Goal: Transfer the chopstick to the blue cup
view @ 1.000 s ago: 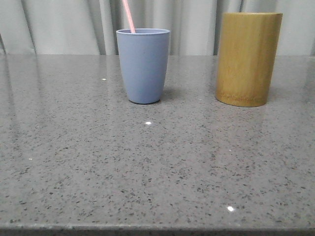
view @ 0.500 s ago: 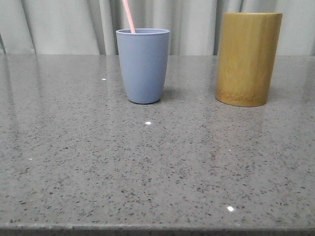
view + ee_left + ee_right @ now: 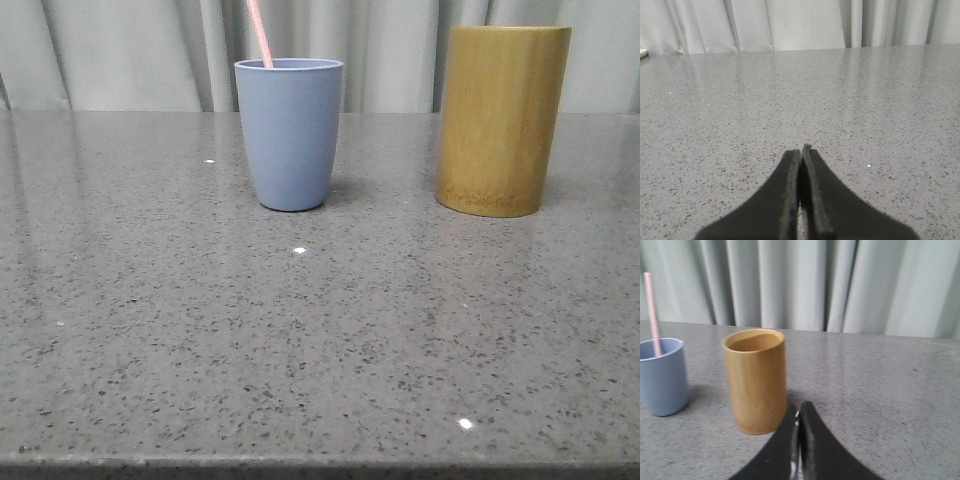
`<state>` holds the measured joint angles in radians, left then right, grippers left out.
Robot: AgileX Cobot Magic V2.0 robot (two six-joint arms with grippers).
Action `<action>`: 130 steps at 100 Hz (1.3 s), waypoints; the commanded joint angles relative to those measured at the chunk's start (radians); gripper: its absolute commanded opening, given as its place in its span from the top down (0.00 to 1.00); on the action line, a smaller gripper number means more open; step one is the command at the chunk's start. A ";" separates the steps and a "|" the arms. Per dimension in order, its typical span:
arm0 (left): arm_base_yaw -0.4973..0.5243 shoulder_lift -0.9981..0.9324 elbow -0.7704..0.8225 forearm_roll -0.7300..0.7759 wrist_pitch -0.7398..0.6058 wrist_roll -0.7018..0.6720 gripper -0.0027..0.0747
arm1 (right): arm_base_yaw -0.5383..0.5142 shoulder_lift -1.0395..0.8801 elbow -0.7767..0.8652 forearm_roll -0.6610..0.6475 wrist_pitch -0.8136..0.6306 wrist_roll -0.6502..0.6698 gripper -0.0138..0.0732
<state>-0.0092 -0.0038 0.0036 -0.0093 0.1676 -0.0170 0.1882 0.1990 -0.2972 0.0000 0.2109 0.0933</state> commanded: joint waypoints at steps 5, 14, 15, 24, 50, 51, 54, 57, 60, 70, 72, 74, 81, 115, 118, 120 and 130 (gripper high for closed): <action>0.001 -0.035 0.008 -0.008 -0.084 -0.001 0.99 | -0.071 0.001 0.048 -0.011 -0.187 -0.008 0.91; 0.001 -0.035 0.008 -0.008 -0.084 -0.001 0.99 | -0.110 -0.031 0.109 -0.011 -0.248 -0.008 0.91; 0.001 -0.035 0.008 -0.008 -0.084 -0.001 0.99 | -0.115 -0.037 0.113 -0.011 -0.252 -0.008 0.91; 0.001 -0.035 0.008 -0.008 -0.084 -0.001 0.99 | -0.140 -0.077 0.176 -0.011 -0.293 -0.008 0.91; 0.001 -0.035 0.008 -0.008 -0.084 -0.001 0.99 | -0.163 -0.225 0.326 -0.011 -0.258 -0.008 0.91; 0.001 -0.035 0.008 -0.008 -0.084 -0.001 0.99 | -0.163 -0.230 0.325 -0.011 -0.240 -0.008 0.91; 0.001 -0.035 0.008 -0.008 -0.084 -0.001 0.99 | -0.164 -0.233 0.325 -0.011 -0.229 -0.008 0.91; 0.001 -0.035 0.008 -0.008 -0.084 -0.001 0.99 | -0.164 -0.230 0.326 -0.011 -0.217 -0.008 0.91; 0.001 -0.035 0.008 -0.008 -0.084 -0.001 0.99 | -0.164 -0.230 0.326 -0.011 -0.203 -0.008 0.91; 0.001 -0.035 0.008 -0.008 -0.084 -0.001 0.99 | -0.164 -0.230 0.326 -0.011 -0.201 -0.008 0.91; 0.001 -0.035 0.008 -0.008 -0.084 -0.001 0.99 | -0.164 -0.230 0.326 -0.011 -0.202 -0.008 0.91; 0.001 -0.035 0.008 -0.008 -0.084 -0.001 0.99 | -0.164 -0.230 0.326 -0.011 -0.202 -0.008 0.91; 0.001 -0.035 0.008 -0.008 -0.084 -0.001 0.99 | -0.164 -0.230 0.326 -0.011 -0.202 -0.008 0.91; 0.001 -0.035 0.008 -0.008 -0.084 -0.001 0.99 | -0.164 -0.230 0.326 -0.011 -0.202 -0.008 0.91; 0.001 -0.035 0.008 -0.008 -0.084 -0.001 0.99 | -0.164 -0.230 0.326 -0.011 -0.202 -0.008 0.91; 0.001 -0.035 0.008 -0.008 -0.084 -0.001 0.99 | -0.164 -0.230 0.326 -0.011 -0.202 -0.008 0.91; 0.001 -0.035 0.008 -0.008 -0.084 -0.001 0.99 | -0.164 -0.230 0.326 -0.011 -0.202 -0.008 0.91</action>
<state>-0.0092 -0.0038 0.0036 -0.0110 0.1660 -0.0170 0.0294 -0.0095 0.0277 0.0000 0.0821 0.0918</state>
